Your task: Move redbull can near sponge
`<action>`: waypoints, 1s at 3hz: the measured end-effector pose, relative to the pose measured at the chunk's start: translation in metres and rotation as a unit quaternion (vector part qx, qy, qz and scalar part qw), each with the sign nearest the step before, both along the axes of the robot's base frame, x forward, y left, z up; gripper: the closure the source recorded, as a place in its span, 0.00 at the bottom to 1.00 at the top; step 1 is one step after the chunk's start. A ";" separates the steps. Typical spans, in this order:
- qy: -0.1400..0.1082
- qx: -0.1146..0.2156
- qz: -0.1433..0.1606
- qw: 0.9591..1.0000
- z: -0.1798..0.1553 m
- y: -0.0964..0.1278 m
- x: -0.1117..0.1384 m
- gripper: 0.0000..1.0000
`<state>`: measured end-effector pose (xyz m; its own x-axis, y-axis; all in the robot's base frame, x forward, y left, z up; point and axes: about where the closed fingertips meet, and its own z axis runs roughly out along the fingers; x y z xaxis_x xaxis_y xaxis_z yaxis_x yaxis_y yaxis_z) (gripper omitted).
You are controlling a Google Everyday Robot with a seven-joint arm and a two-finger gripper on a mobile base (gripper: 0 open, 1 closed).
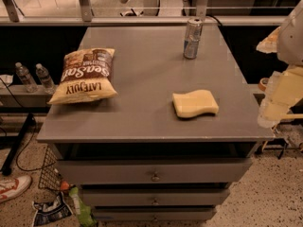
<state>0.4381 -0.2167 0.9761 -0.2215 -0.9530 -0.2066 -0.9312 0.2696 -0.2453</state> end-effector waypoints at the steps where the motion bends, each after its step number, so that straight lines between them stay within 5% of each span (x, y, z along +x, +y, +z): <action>1: 0.000 0.000 0.000 1.000 0.000 0.000 0.000 0.00; 3: -0.055 0.092 -0.035 0.994 0.005 0.008 0.072 0.00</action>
Offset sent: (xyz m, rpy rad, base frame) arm 0.0813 0.0033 0.0137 0.2238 -0.1212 -0.0399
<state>0.5100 -0.2086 0.9808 -0.2519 -0.8800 -0.4026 -0.8789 0.3822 -0.2856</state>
